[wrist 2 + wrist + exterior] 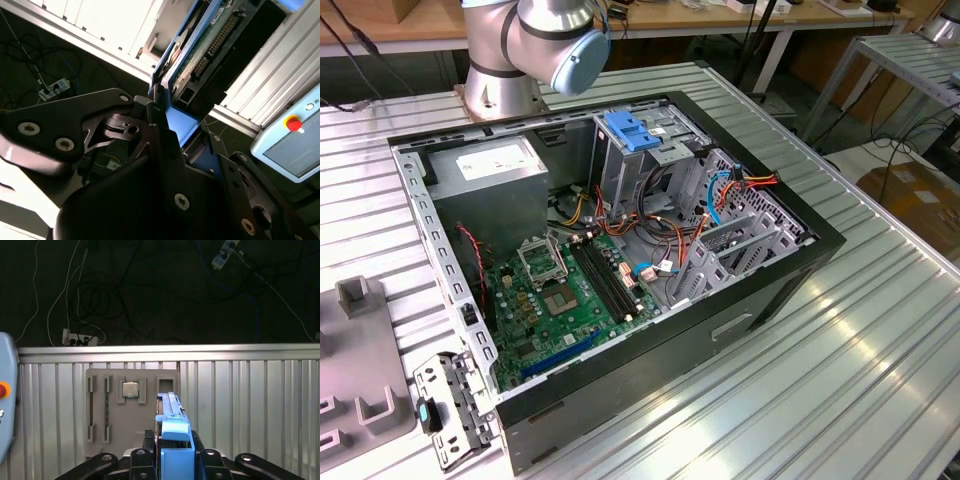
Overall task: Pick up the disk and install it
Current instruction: 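Pick up the disk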
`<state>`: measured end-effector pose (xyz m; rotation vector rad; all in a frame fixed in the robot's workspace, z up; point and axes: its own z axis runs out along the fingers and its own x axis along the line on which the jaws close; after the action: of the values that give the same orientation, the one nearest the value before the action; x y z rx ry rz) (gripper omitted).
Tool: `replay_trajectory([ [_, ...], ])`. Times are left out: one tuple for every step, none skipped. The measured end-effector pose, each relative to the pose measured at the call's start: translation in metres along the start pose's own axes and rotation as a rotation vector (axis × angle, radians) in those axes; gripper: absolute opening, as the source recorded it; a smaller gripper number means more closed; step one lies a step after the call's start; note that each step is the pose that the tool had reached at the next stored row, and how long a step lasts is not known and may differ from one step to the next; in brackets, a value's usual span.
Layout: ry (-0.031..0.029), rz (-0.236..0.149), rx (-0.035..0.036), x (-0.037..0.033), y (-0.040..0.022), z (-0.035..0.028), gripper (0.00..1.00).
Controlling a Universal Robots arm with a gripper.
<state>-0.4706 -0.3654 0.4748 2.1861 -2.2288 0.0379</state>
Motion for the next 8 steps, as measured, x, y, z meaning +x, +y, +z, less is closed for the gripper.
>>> replay_trajectory([
  [0.0000, 0.000, -0.0001, 0.0001, 0.0000, -0.0045, 0.37],
  [0.0000, 0.000, -0.0001, 0.0002, 0.0000, -0.0062, 0.37],
  [0.0001, 0.000, -0.0001, 0.0003, -0.0001, -0.0086, 0.37],
  [0.0001, 0.000, -0.0002, 0.0003, -0.0001, -0.0120, 0.37],
  [0.0001, 0.000, -0.0002, 0.0004, -0.0001, -0.0150, 0.37],
  [0.0001, 0.000, -0.0002, 0.0005, -0.0001, -0.0167, 0.37],
  [0.0000, 0.000, -0.0001, 0.0005, -0.0001, -0.0181, 0.37],
  [0.0001, 0.000, -0.0001, 0.0006, -0.0001, -0.0210, 0.37],
])
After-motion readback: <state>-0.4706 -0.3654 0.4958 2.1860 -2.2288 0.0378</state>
